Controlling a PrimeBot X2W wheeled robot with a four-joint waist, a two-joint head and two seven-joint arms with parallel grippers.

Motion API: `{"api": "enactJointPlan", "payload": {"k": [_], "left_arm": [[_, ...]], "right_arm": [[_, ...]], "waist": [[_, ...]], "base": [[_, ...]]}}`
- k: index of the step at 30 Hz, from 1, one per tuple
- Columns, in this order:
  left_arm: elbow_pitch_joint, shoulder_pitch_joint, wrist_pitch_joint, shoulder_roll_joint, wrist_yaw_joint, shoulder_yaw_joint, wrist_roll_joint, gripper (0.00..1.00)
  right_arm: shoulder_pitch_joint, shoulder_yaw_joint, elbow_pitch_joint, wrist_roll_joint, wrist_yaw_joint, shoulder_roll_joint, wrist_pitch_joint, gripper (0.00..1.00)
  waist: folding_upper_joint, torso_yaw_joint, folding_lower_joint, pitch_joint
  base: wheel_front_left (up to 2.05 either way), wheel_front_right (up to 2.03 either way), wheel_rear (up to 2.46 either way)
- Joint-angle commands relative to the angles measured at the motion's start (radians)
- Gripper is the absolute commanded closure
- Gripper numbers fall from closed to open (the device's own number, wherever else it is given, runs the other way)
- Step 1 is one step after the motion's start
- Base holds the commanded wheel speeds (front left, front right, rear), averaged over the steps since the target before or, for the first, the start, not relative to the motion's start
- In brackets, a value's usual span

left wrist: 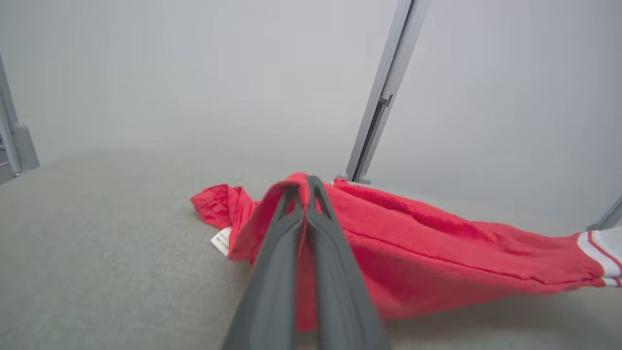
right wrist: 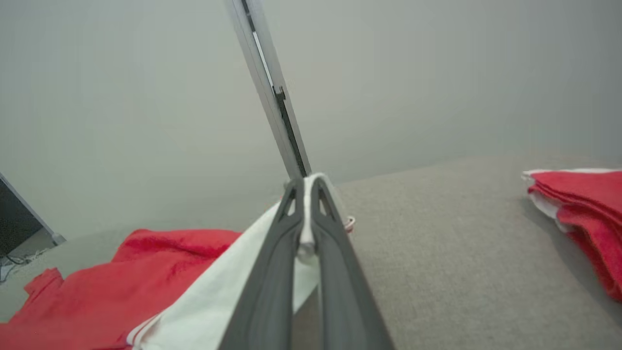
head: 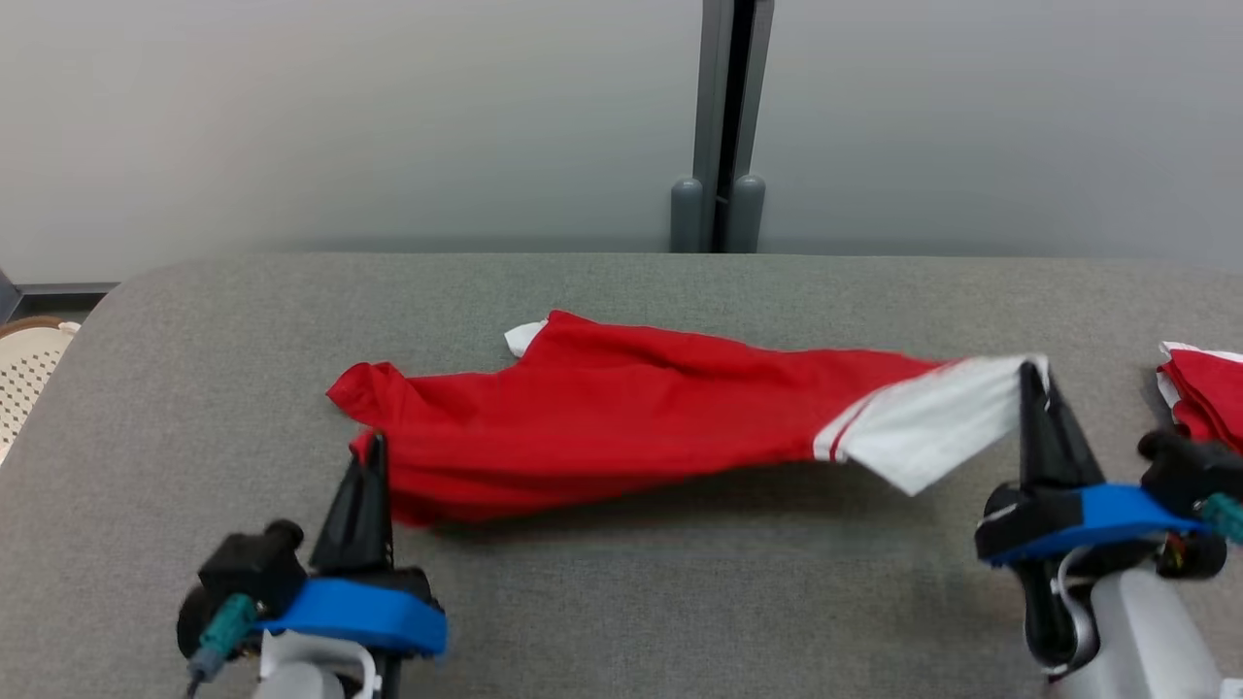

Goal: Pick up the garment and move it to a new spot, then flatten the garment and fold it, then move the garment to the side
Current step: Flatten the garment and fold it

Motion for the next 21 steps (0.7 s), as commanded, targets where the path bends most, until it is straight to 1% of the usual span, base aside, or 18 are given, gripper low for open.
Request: {"api": "enactJointPlan", "payload": {"k": [1,4,8,10,12,16,19,21], "left_arm": [[-0.023,-0.034,0.000,0.010,-0.004,0.010,0.006,1.00],[-0.108,-0.121,0.000,0.047,-0.012,0.046,0.009,1.00],[-0.194,-0.261,0.000,0.135,-0.019,0.055,0.004,1.00],[-0.228,-0.332,0.020,0.184,-0.020,0.049,-0.012,1.00],[-0.265,-0.402,0.057,0.231,-0.020,0.031,-0.030,1.00],[-0.300,-0.507,0.116,0.278,-0.018,0.018,-0.093,1.00],[-0.278,-0.557,0.151,0.297,-0.018,0.012,-0.112,1.00],[-0.243,-0.581,0.166,0.298,-0.017,0.013,-0.122,1.00]], "right_arm": [[-0.032,-0.006,-0.035,0.007,0.000,-0.004,0.000,1.00],[-0.094,-0.017,-0.161,0.047,0.000,-0.014,0.000,1.00],[-0.209,0.005,-0.296,0.099,0.000,-0.067,0.000,1.00],[-0.269,0.019,-0.339,0.119,0.000,-0.099,0.009,1.00],[-0.335,0.027,-0.377,0.136,0.000,-0.127,0.042,1.00],[-0.435,0.033,-0.397,0.123,0.000,-0.175,0.110,1.00],[-0.498,0.032,-0.370,0.105,0.000,-0.180,0.145,1.00],[-0.535,0.042,-0.339,0.088,0.000,-0.176,0.156,1.00]], "waist": [[-0.0001,-0.006,-0.0001,-0.006],[-0.0001,-0.013,-0.0001,-0.015],[-0.0001,-0.025,-0.0001,-0.025],[-0.0001,-0.031,-0.0001,-0.028],[-0.0001,-0.036,-0.0001,-0.026],[-0.0001,-0.041,-0.0001,0.002],[-0.0001,-0.048,-0.0001,0.047],[-0.0001,-0.057,-0.0001,0.085]], "base": [[0.00,0.00,0.00],[0.00,0.00,0.00],[0.00,0.00,0.00],[0.00,0.00,0.00],[0.00,0.00,0.00],[0.00,0.00,0.00],[0.00,0.00,0.00],[0.00,0.00,0.00]]}}
